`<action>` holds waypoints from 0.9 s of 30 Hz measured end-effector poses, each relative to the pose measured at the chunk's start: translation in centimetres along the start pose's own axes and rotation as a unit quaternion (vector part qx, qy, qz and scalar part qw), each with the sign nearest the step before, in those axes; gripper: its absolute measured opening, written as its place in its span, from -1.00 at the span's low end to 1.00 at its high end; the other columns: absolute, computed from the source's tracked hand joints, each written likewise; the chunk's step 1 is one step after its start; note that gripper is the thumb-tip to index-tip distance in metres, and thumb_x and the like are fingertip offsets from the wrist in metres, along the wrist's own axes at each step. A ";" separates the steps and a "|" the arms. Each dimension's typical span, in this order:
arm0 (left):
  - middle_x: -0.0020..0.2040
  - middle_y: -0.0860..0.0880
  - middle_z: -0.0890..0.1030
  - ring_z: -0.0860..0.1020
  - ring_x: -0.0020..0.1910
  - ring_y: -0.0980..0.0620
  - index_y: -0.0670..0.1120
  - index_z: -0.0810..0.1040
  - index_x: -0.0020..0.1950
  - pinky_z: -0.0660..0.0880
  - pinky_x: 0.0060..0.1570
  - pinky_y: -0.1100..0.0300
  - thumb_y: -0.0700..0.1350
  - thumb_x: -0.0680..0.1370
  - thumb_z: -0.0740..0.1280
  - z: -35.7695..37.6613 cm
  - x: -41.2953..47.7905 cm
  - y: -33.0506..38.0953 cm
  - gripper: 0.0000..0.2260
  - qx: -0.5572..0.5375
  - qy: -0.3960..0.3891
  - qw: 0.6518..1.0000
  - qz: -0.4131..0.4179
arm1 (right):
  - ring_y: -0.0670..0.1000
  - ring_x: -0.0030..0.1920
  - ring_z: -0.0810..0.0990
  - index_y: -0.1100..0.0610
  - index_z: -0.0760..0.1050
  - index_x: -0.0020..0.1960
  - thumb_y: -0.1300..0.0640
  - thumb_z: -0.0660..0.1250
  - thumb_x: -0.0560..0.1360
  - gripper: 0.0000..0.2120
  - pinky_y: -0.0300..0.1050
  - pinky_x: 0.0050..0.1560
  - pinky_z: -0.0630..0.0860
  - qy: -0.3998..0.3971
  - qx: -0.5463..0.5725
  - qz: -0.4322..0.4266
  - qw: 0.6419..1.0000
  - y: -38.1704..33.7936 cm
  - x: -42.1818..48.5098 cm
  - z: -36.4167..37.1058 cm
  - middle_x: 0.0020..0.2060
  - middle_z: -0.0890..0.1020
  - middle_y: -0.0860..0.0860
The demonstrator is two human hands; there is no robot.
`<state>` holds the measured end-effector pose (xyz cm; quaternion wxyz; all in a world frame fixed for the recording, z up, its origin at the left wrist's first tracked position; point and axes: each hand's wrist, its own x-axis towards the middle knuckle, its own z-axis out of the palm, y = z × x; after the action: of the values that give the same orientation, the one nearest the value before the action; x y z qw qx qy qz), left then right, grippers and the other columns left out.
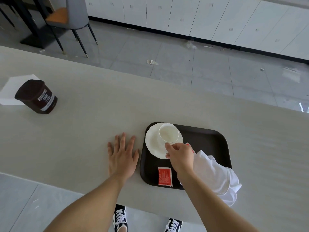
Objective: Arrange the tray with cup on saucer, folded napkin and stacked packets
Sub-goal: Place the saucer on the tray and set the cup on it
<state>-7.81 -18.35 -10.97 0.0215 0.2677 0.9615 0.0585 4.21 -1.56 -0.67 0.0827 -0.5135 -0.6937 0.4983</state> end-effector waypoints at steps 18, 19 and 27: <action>0.55 -0.13 0.20 0.07 0.54 -0.18 0.13 0.18 0.52 0.04 0.47 -0.23 0.20 0.56 0.00 -0.6 -0.1 0.2 -0.48 0.005 -0.001 1.000 0.002 | -0.25 -0.34 0.63 0.01 0.59 -0.32 -0.11 0.40 0.48 -0.73 -0.23 -0.29 0.48 -0.013 -0.026 -0.028 0.999 0.6 -0.1 1.4 -0.45 0.65 -0.19; 0.55 -0.12 0.20 0.07 0.54 -0.18 0.13 0.18 0.52 0.03 0.47 -0.23 0.20 0.56 0.00 -0.6 -0.1 0.2 -0.48 0.005 -0.001 1.000 0.002 | -0.25 -0.34 0.64 0.01 0.58 -0.32 -0.11 0.40 0.48 -0.73 -0.23 -0.29 0.47 -0.015 -0.026 -0.029 0.999 0.6 -0.1 1.4 -0.45 0.65 -0.18; 0.54 -0.14 0.22 0.09 0.54 -0.18 0.12 0.21 0.51 0.02 0.47 -0.23 0.19 0.56 0.02 -0.4 -0.1 0.1 -0.49 -0.005 0.005 1.000 0.004 | -0.20 -0.33 0.65 0.01 0.59 -0.28 -0.14 0.40 0.48 -0.73 -0.18 -0.19 0.56 -0.024 -0.028 -0.042 0.998 0.6 -0.1 1.3 -0.43 0.67 -0.13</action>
<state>-7.70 -18.40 -10.59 0.0181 0.2716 0.9601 0.0648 3.79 -2.44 -1.76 0.0724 -0.4739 -0.7301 0.4871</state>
